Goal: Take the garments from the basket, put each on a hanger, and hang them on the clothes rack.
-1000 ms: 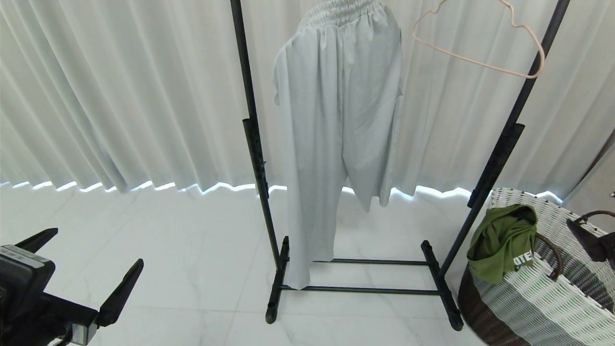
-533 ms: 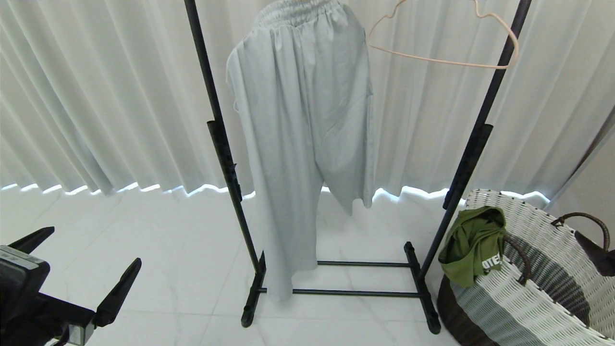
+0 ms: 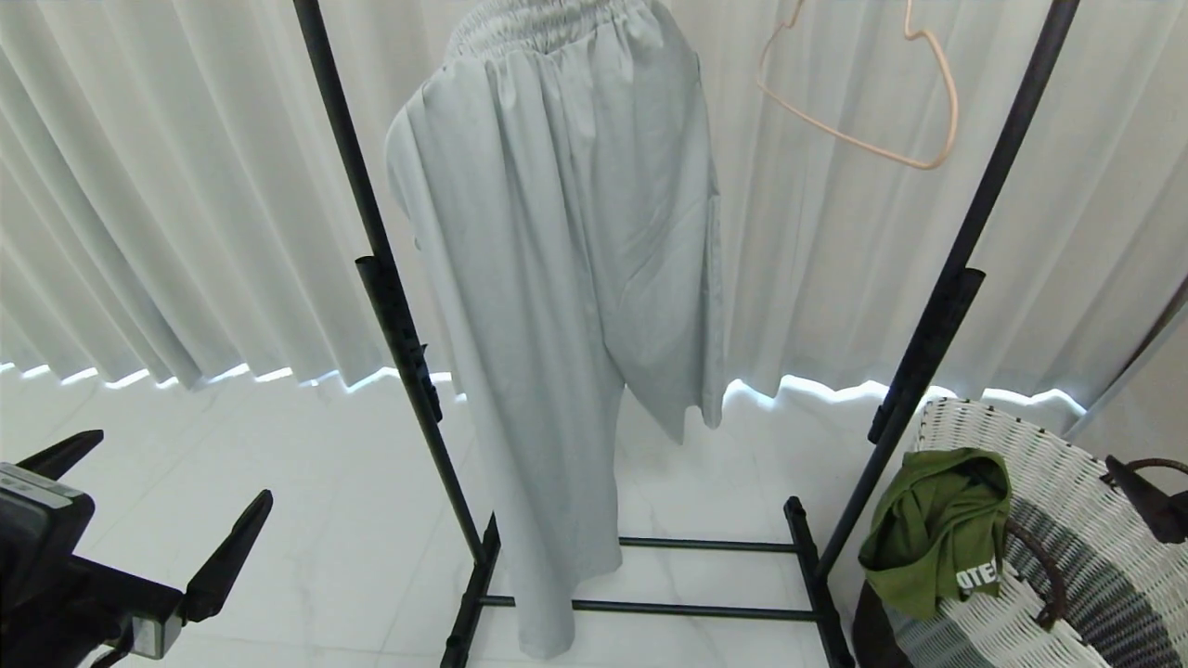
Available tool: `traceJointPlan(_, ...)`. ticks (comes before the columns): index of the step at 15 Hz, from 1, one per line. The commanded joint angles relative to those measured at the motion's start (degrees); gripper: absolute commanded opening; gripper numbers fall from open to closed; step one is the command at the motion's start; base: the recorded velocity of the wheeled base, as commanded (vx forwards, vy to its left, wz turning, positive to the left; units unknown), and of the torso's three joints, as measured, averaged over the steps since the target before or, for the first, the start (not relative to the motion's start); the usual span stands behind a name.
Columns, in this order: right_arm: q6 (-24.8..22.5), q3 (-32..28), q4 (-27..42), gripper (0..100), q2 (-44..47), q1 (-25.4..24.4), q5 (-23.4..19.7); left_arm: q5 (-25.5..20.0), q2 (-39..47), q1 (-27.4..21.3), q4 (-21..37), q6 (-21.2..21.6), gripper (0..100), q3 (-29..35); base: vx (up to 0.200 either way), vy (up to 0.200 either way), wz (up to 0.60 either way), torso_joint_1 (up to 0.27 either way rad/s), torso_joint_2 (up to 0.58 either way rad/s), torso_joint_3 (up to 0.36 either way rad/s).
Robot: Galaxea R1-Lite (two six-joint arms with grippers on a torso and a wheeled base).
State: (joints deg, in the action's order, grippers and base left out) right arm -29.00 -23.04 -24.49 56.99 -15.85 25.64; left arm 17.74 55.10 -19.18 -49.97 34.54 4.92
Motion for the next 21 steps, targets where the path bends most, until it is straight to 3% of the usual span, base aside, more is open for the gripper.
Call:
traceJointPlan(1, 0.0, 1.1, 0.0, 100, 0.8, 2.6, 0.0, -0.1, 1.2, -0.1, 0.0, -0.1, 100, 0.7, 0.200, 0.000, 0.00, 0.007, 0.00, 0.002)
traceJointPlan(4, 0.0, 1.2, 2.3, 100, 3.5, 7.6, -1.3, -0.2, 4.0, -0.1, 0.0, -0.4, 100, 3.0, 0.200, 0.000, 0.00, 0.005, 0.01, 0.001)
traceJointPlan(5, 0.0, 0.9, 4.6, 100, 4.5, 9.5, -4.2, -0.5, 4.9, -0.1, 0.0, -0.5, 100, 3.8, 0.000, 0.000, 0.00, 0.000, 0.00, 0.000)
traceJointPlan(7, -0.8, 0.0, 8.9, 100, 7.4, 15.3, -16.6, -1.5, 5.8, -0.1, 0.0, -0.5, 100, 4.4, 0.000, 0.000, 0.00, 0.000, 0.00, 0.000)
traceJointPlan(8, -2.3, -0.3, 10.0, 100, 9.7, 18.0, -20.4, -1.8, 5.8, -0.1, 0.0, -0.5, 100, 4.5, 0.000, 0.000, 0.00, 0.000, 0.00, 0.000)
traceJointPlan(10, -4.7, -0.8, 9.4, 100, 15.6, 21.8, -23.9, -2.2, 5.8, -0.1, 0.0, -0.4, 100, 4.4, 0.000, 0.000, 0.00, 0.000, 0.00, 0.000)
traceJointPlan(16, -4.0, -0.6, 5.7, 100, 25.1, 23.6, -25.4, -2.2, 7.4, -0.1, 0.0, -0.4, 100, 5.0, 0.000, 0.000, 0.00, 0.000, 0.00, 0.000)
traceJointPlan(21, -4.1, -0.1, -5.0, 100, 33.8, 25.8, -25.2, -2.1, 8.0, -0.1, 0.0, -0.4, 100, 5.7, 0.000, 0.000, 0.00, 0.000, 0.00, 0.000)
